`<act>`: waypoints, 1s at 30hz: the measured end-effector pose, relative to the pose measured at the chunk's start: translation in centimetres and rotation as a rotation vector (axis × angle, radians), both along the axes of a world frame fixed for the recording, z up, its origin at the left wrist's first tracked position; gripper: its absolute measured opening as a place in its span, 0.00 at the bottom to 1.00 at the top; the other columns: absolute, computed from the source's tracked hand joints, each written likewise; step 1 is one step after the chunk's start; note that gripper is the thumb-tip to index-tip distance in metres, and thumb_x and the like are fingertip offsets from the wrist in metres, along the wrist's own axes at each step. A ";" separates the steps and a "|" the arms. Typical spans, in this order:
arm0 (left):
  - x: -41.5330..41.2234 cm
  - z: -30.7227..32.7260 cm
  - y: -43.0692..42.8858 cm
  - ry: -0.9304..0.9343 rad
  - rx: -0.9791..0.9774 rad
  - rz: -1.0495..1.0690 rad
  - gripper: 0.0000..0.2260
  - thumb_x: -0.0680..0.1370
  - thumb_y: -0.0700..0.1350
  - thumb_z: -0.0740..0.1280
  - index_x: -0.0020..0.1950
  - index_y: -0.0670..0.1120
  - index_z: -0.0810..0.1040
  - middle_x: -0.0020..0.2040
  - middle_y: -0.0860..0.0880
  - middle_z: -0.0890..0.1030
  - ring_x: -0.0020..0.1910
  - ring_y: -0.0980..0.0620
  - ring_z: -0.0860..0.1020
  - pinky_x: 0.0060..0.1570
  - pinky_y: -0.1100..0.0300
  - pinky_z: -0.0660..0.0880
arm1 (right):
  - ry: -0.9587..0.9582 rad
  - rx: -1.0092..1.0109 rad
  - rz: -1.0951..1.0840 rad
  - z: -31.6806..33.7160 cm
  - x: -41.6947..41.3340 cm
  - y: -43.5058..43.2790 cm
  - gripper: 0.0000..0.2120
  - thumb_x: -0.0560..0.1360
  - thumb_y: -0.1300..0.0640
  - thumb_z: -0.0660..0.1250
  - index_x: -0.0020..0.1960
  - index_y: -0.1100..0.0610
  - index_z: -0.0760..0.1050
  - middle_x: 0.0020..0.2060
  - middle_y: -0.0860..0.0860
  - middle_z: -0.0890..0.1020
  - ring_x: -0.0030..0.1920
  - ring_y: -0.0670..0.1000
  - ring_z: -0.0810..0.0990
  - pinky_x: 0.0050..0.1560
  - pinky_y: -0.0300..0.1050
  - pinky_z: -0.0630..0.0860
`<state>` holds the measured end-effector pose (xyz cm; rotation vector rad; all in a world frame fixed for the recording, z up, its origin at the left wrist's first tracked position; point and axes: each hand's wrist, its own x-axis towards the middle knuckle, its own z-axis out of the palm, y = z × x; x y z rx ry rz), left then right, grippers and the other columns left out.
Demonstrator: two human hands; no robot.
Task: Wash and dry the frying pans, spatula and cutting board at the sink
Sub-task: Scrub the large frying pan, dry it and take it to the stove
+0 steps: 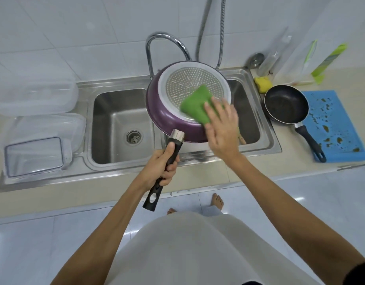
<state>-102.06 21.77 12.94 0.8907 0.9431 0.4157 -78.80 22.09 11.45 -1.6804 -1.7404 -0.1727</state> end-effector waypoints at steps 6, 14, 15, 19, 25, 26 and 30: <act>-0.2 0.2 0.5 -0.069 -0.126 0.013 0.23 0.80 0.63 0.58 0.41 0.45 0.74 0.27 0.51 0.63 0.18 0.58 0.60 0.17 0.69 0.57 | 0.499 -0.031 -0.224 1.1 1.4 3.0 0.21 0.85 0.52 0.53 0.76 0.54 0.69 0.78 0.54 0.65 0.79 0.56 0.60 0.78 0.58 0.57; 2.1 0.7 1.5 -0.187 -0.256 0.091 0.22 0.81 0.65 0.57 0.41 0.48 0.72 0.27 0.51 0.61 0.17 0.60 0.58 0.16 0.71 0.58 | 0.017 0.045 0.011 0.1 -7.7 0.5 0.23 0.83 0.54 0.53 0.76 0.59 0.68 0.76 0.55 0.68 0.80 0.60 0.58 0.78 0.61 0.56; 2.0 0.7 1.6 -0.199 -0.272 0.081 0.23 0.81 0.65 0.56 0.42 0.47 0.72 0.27 0.52 0.61 0.17 0.60 0.58 0.15 0.71 0.58 | -0.044 0.052 0.011 -0.1 -6.7 0.5 0.23 0.83 0.53 0.54 0.76 0.58 0.69 0.76 0.55 0.69 0.79 0.60 0.59 0.78 0.62 0.56; 0.9 0.6 1.3 -0.174 -0.250 0.027 0.23 0.80 0.65 0.56 0.42 0.46 0.72 0.28 0.52 0.60 0.17 0.60 0.57 0.16 0.71 0.57 | 0.076 0.107 -0.138 -0.1 -2.0 0.8 0.23 0.84 0.53 0.52 0.76 0.58 0.67 0.76 0.55 0.69 0.78 0.61 0.61 0.77 0.64 0.57; -0.6 0.1 1.0 -0.114 -0.176 -0.082 0.23 0.80 0.64 0.58 0.41 0.45 0.73 0.29 0.50 0.60 0.18 0.59 0.59 0.16 0.69 0.58 | 0.781 -0.252 -0.260 3.9 5.7 4.1 0.22 0.85 0.51 0.53 0.75 0.56 0.70 0.73 0.51 0.73 0.73 0.45 0.69 0.74 0.40 0.63; -0.8 0.1 1.0 -0.096 -0.162 -0.101 0.23 0.79 0.64 0.58 0.40 0.45 0.72 0.29 0.49 0.60 0.18 0.59 0.59 0.16 0.69 0.58 | 0.834 -0.343 -0.274 4.6 6.7 4.6 0.22 0.85 0.49 0.52 0.74 0.55 0.72 0.71 0.52 0.75 0.71 0.47 0.72 0.71 0.41 0.66; -1.6 0.6 1.4 -0.012 -0.056 -0.198 0.23 0.80 0.63 0.58 0.37 0.45 0.71 0.28 0.48 0.61 0.18 0.57 0.58 0.16 0.69 0.58 | 0.881 -0.560 -0.254 6.7 9.1 7.1 0.24 0.85 0.44 0.50 0.69 0.55 0.77 0.64 0.54 0.80 0.64 0.52 0.77 0.65 0.43 0.69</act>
